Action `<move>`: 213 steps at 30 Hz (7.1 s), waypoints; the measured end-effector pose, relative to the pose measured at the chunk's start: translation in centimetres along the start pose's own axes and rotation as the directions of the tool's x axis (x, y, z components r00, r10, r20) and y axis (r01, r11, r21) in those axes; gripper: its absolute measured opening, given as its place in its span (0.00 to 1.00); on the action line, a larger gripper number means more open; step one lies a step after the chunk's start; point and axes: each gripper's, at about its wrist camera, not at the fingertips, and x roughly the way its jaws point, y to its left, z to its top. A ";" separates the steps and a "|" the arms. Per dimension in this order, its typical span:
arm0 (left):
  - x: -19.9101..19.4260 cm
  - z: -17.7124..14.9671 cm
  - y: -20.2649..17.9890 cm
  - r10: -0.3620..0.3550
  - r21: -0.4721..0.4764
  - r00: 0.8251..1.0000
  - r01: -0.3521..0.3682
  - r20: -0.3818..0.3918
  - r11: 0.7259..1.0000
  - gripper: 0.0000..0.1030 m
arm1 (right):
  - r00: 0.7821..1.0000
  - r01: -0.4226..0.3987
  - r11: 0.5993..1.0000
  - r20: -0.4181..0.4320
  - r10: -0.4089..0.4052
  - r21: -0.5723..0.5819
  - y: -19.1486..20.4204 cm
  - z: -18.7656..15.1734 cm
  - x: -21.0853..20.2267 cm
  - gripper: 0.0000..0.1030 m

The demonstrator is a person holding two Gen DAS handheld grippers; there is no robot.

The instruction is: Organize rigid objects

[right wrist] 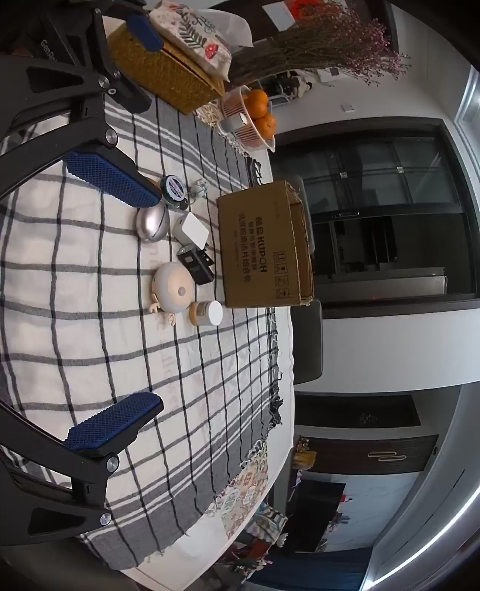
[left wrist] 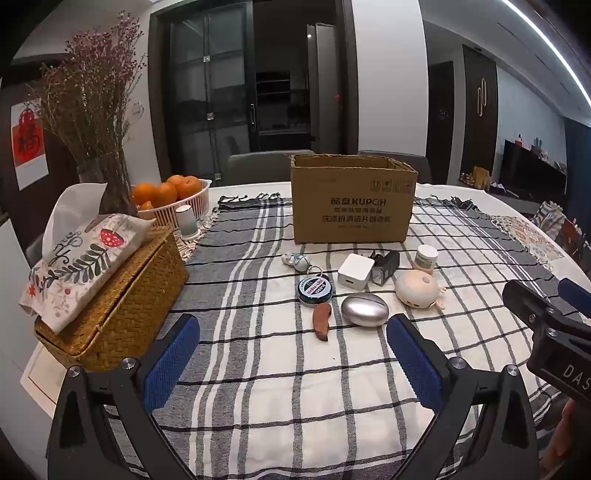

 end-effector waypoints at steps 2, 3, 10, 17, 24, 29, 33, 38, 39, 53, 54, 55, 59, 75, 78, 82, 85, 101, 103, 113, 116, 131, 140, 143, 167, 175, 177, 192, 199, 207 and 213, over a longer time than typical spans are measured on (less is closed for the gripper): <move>0.0 0.0 0.0 -0.001 0.000 1.000 0.001 -0.001 1.000 1.00 | 1.000 -0.004 1.000 -0.002 0.004 0.000 -0.1 -0.1 0.0 0.99; 0.0 0.0 0.0 -0.005 0.001 1.000 0.005 -0.006 1.000 1.00 | 1.000 -0.006 1.000 -0.007 0.006 0.012 -0.1 0.0 0.1 0.99; 0.6 0.2 0.6 -0.019 0.000 0.999 0.019 -0.028 1.000 1.00 | 1.000 -0.007 1.000 -0.016 0.007 0.008 -0.2 -0.2 0.5 0.99; 0.0 0.1 0.3 -0.001 -0.005 1.000 0.001 -0.010 1.000 1.00 | 1.000 -0.008 1.000 -0.013 0.008 0.008 0.0 -0.4 0.5 0.99; -0.2 0.1 0.1 -0.004 -0.004 1.000 0.004 -0.009 1.000 1.00 | 1.000 -0.009 1.000 -0.001 0.009 0.007 -0.1 -0.1 0.1 0.99; -0.2 0.1 0.1 -0.005 -0.004 1.000 0.005 -0.010 1.000 1.00 | 1.000 -0.009 1.000 0.003 0.009 0.006 -0.1 0.1 -0.2 0.99; -0.2 0.1 0.0 -0.004 -0.003 1.000 0.004 -0.011 1.000 1.00 | 1.000 -0.008 1.000 0.003 0.008 0.006 -0.1 0.1 -0.2 0.99; -0.2 0.2 0.0 -0.010 -0.005 1.000 0.010 -0.016 1.000 1.00 | 1.000 -0.011 1.000 0.002 0.011 0.006 -0.1 0.1 -0.2 0.99; -0.2 0.2 0.0 -0.010 -0.006 1.000 0.010 -0.018 1.000 1.00 | 1.000 -0.012 1.000 0.002 0.012 0.007 -0.1 0.1 -0.2 0.99; 0.0 0.3 0.0 -0.014 -0.006 1.000 0.014 -0.024 1.000 1.00 | 1.000 -0.009 1.000 0.000 0.009 0.005 0.0 0.1 -0.2 0.99; 0.0 0.4 0.0 -0.014 -0.006 1.000 0.014 -0.023 1.000 1.00 | 1.000 -0.010 1.000 0.001 0.010 0.006 -0.1 0.1 -0.2 0.99; 0.0 0.4 0.0 -0.014 -0.006 1.000 0.014 -0.023 1.000 1.00 | 1.000 -0.011 1.000 0.000 0.011 0.005 0.0 0.1 -0.2 0.99; 0.0 0.3 0.0 -0.015 -0.006 1.000 0.014 -0.025 1.000 1.00 | 1.000 -0.010 1.000 0.000 0.010 0.005 0.0 0.1 -0.2 0.99; 0.1 0.3 0.0 -0.019 -0.006 0.999 0.018 -0.027 1.000 1.00 | 1.000 -0.014 1.000 -0.003 0.014 0.004 0.0 0.1 -0.1 0.99; 0.1 0.2 0.0 -0.019 -0.007 0.999 0.019 -0.028 1.000 1.00 | 1.000 -0.013 1.000 -0.003 0.013 0.004 0.0 0.1 -0.1 0.99; 0.1 0.2 -0.1 -0.021 -0.007 0.999 0.020 -0.029 1.000 1.00 | 1.000 -0.013 1.000 -0.003 0.013 0.004 0.0 0.1 -0.1 0.99; 0.3 0.2 -0.2 -0.025 -0.006 0.999 0.024 -0.034 1.000 1.00 | 1.000 -0.014 1.000 -0.004 0.014 0.005 0.0 0.1 -0.1 0.99; 2.2 0.2 -1.6 -0.062 0.023 0.997 0.063 -0.046 0.998 1.00 | 0.999 -0.036 0.999 -0.041 0.036 0.006 -0.6 0.1 2.0 0.99; 2.7 0.3 -2.1 -0.074 0.044 0.996 0.076 -0.044 0.996 1.00 | 0.997 -0.052 0.999 -0.053 0.053 0.015 -1.0 0.3 2.6 0.99; 6.3 0.8 -3.5 -0.161 0.097 0.982 0.170 -0.095 0.981 0.97 | 0.986 -0.093 0.996 -0.139 0.091 -0.008 -1.3 1.1 7.0 0.98; 7.2 0.7 -3.9 -0.175 0.115 0.978 0.188 -0.114 0.975 0.96 | 0.982 -0.098 0.995 -0.163 0.092 -0.032 -1.2 1.4 8.4 0.98; 12.4 0.5 -5.5 -0.228 0.157 0.955 0.258 -0.189 0.953 0.88 | 0.951 -0.169 0.983 -0.273 0.144 -0.071 -1.2 1.3 15.0 0.98; 14.9 0.3 -6.3 -0.235 0.180 0.945 0.278 -0.229 0.943 0.85 | 0.928 -0.190 0.977 -0.343 0.148 -0.093 -1.1 1.1 18.8 0.97; 15.5 0.2 -6.5 -0.238 0.196 0.940 0.288 -0.245 0.937 0.82 | 0.921 -0.203 0.974 -0.357 0.155 -0.100 -1.0 0.8 19.5 0.97; 19.0 -0.2 -7.1 -0.261 0.195 0.914 0.330 -0.311 0.923 0.63 | 0.901 -0.256 0.960 -0.389 0.193 -0.117 0.1 0.4 23.9 0.93; 19.1 -0.2 -6.9 -0.268 0.182 0.913 0.333 -0.308 0.925 0.63 | 0.901 -0.268 0.958 -0.378 0.211 -0.104 0.2 0.3 23.7 0.73; 19.1 -0.2 -6.9 -0.262 0.184 0.915 0.327 -0.306 0.927 0.63 | 0.906 -0.251 0.963 -0.375 0.199 -0.095 0.0 0.3 23.6 0.73; 17.2 1.0 -6.6 -0.257 0.141 0.929 0.301 -0.266 0.943 0.63 | 0.936 -0.133 0.991 -0.331 0.115 -0.031 -2.3 0.8 20.7 0.73; 15.7 2.2 -6.0 -0.238 0.117 0.945 0.269 -0.224 0.956 0.63 | 0.947 -0.106 0.994 -0.307 0.093 -0.025 -2.4 1.5 19.1 0.73; 14.1 4.7 -5.2 -0.213 0.073 0.962 0.228 -0.169 0.971 0.63 | 0.965 -0.075 0.997 -0.254 0.067 -0.021 -2.3 3.3 17.0 0.73; 13.0 7.2 -4.6 -0.204 0.044 0.972 0.211 -0.119 0.977 0.63 | 0.975 -0.076 0.997 -0.210 0.072 -0.012 -2.1 5.1 15.7 0.73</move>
